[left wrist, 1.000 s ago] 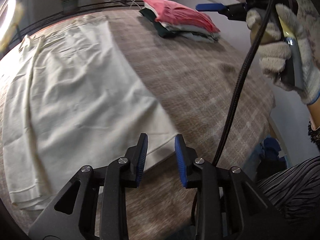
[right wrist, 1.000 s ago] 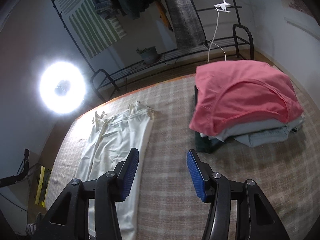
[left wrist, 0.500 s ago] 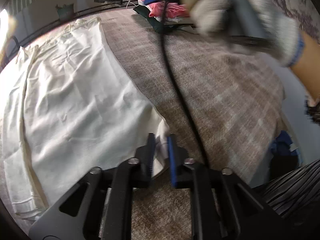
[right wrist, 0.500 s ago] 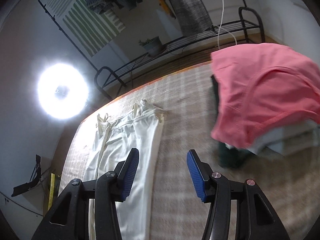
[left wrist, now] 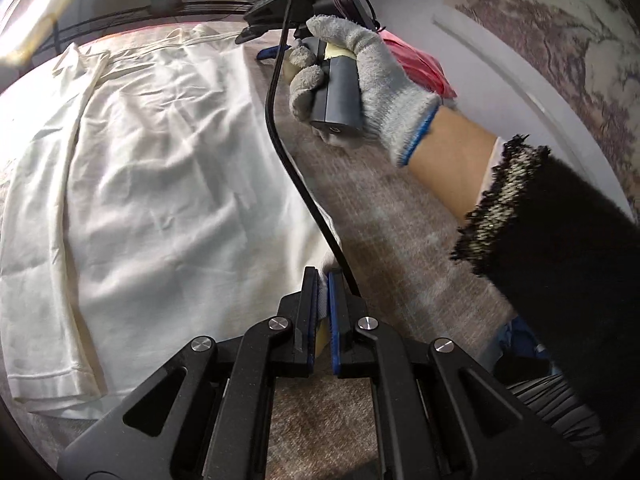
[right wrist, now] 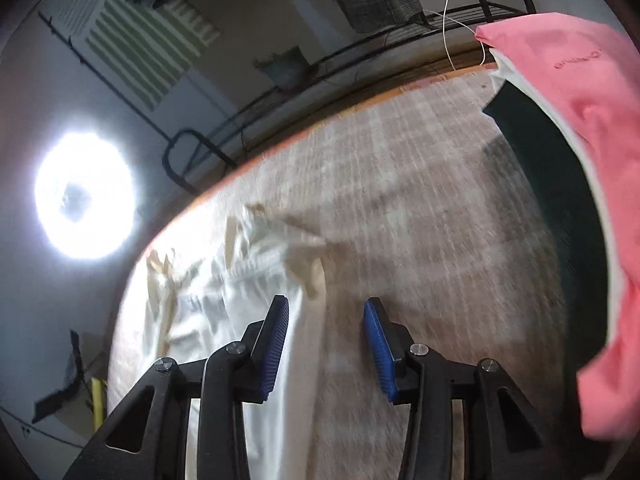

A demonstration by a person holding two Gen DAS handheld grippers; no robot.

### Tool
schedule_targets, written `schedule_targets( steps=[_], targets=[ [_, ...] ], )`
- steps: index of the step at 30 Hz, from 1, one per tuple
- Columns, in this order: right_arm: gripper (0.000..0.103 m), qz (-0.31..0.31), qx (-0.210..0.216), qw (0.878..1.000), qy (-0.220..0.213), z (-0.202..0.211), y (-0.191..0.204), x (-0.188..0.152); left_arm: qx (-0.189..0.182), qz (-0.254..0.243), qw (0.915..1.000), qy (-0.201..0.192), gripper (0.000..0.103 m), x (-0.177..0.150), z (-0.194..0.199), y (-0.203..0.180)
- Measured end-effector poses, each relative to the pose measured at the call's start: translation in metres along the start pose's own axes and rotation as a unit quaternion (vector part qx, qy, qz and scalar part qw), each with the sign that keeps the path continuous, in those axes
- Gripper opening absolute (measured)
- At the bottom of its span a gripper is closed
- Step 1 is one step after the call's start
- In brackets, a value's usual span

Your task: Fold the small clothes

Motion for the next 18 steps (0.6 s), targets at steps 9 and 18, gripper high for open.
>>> schedule_targets(
  steps=[9,18],
  targets=[
    [0.001,0.014,-0.004,1.0,0.003,-0.008,0.031,0.01,-0.014,0.054,0.9984,-0.008,0.003,-0.007,0.019,0.027],
    [0.001,0.095,-0.076,0.993,-0.002,-0.007,0.088,0.012,-0.005,0.09,0.9958,-0.017,0.003,-0.02,0.037,0.055]
  ],
)
Point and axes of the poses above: each gripper's, at about its wrist camera, not at the fingertips, and z roughly against the way its jaws point, y to its left, x to its top, the point moved 7 cm from there along -z, roughly the way its jaws point, and after that the axes turned 4 degrees about y, right-handed, at the moved point
